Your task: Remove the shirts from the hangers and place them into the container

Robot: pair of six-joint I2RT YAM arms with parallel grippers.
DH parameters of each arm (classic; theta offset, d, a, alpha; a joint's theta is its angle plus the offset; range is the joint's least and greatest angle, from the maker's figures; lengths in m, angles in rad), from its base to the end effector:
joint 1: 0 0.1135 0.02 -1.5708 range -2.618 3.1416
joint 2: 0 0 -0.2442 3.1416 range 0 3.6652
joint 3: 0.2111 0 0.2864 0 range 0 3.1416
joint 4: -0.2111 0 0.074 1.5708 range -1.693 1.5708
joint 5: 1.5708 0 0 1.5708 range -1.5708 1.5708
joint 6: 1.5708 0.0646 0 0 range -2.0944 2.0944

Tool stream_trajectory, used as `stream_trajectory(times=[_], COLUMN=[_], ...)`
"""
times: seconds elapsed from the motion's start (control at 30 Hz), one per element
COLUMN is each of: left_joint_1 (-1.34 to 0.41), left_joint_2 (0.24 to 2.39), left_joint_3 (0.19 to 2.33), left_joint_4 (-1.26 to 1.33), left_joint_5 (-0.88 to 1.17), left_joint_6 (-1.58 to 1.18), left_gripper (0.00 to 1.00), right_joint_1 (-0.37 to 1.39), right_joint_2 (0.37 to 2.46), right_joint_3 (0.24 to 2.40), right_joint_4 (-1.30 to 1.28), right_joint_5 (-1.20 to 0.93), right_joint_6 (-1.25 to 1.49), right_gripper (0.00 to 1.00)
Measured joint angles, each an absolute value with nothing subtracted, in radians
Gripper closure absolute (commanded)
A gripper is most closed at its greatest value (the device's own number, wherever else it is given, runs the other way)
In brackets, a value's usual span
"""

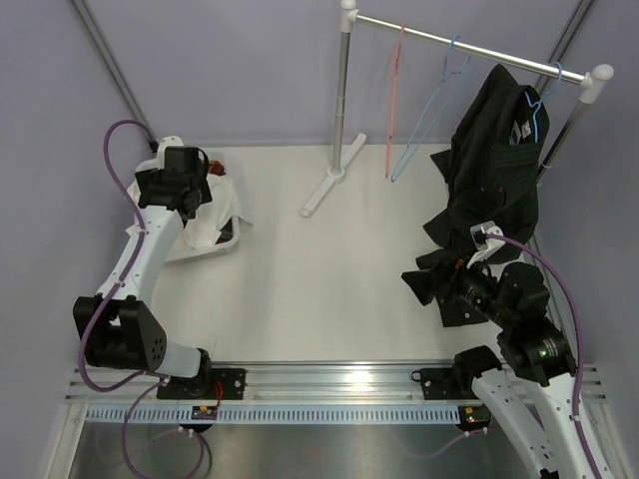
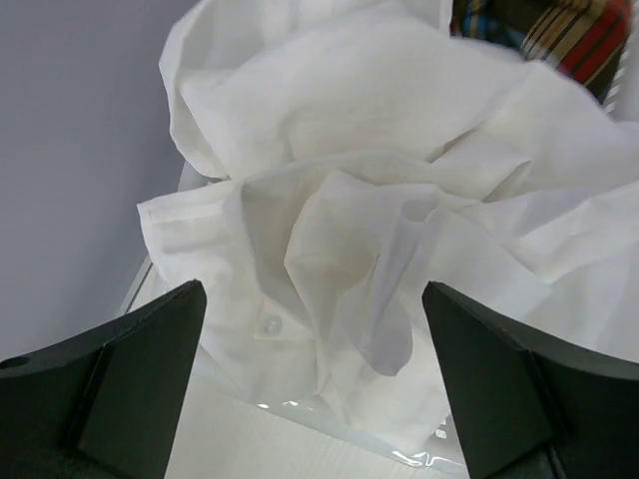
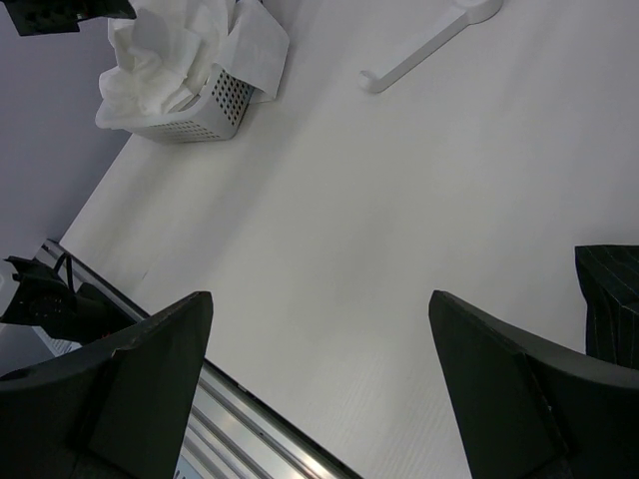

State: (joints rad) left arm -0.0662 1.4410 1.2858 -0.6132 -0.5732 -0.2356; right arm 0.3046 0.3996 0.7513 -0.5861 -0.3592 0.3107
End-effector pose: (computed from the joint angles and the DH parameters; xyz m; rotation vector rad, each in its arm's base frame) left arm 0.3681 0.0107 0.2825 -0.4652 2.1926 0.5062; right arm 0.1535 0.0721 0.3301 -0.2576 1.8378 0.7570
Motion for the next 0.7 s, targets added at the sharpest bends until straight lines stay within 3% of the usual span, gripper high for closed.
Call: stream_trajectory(times=[0.17, 0.33, 0.47, 0.7], left_joint_1=[-0.164, -0.430, -0.604, -0.624], left_joint_2=[1.380, 1.384, 1.533, 1.836], left_joint_3=[1.293, 1.295, 1.356, 1.390], left_joint_4=[-0.651, -0.662, -0.657, -0.663], left_joint_5=[-0.626, -0.691, -0.810, -0.986], left_joint_6=[-0.233, -0.235, -0.150, 0.109], left_gripper=[0.01, 0.01, 0.01, 0.01], right_joint_1=[0.305, 0.305, 0.305, 0.305], right_joint_2=[0.400, 0.402, 0.402, 0.398], right_joint_3=[0.751, 0.751, 0.751, 0.751], right_joint_4=[-0.586, -0.572, -0.569, -0.569], right_joint_5=[-0.360, -0.360, -0.361, -0.361], right_joint_6=[0.311, 0.311, 0.311, 0.311], right_gripper=[0.00, 0.00, 0.01, 0.01])
